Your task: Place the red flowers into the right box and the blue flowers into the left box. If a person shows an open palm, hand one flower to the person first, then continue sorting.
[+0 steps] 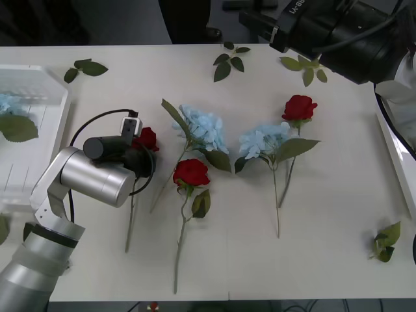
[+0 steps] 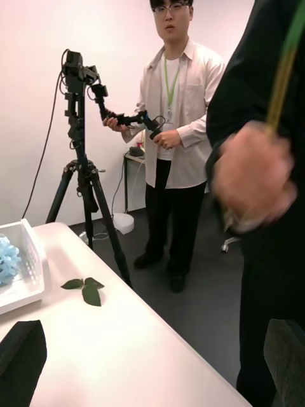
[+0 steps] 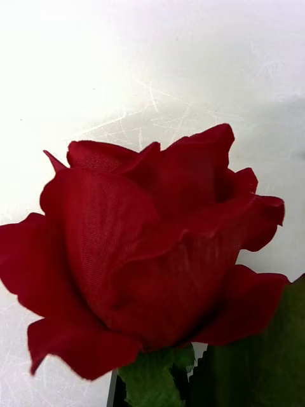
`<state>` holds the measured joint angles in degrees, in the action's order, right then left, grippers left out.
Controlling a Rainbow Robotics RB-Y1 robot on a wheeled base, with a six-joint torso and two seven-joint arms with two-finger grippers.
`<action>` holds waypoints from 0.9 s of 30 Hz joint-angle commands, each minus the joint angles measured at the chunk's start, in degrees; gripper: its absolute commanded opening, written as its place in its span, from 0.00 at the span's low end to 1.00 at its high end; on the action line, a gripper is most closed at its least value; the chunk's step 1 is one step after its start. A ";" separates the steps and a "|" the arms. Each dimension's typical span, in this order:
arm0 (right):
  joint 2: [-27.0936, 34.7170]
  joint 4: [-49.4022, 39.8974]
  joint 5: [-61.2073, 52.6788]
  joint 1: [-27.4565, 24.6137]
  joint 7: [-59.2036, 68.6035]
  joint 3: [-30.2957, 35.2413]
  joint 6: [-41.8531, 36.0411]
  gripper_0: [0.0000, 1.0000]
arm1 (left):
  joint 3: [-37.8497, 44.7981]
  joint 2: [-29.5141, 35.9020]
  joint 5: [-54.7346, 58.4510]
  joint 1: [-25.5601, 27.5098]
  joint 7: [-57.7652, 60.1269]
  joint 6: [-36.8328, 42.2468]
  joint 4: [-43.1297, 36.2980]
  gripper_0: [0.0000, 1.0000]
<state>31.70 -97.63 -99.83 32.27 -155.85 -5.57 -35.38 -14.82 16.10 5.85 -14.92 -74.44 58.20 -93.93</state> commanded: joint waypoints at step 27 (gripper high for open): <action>16.64 1.22 21.69 -5.37 58.73 6.37 -34.05 1.00 | 6.12 9.48 18.40 0.68 -10.20 8.95 -14.97 0.00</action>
<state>47.24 -95.16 -81.37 25.12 -102.35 0.46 -67.77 -11.82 23.53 21.60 -14.80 -83.98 65.92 -103.67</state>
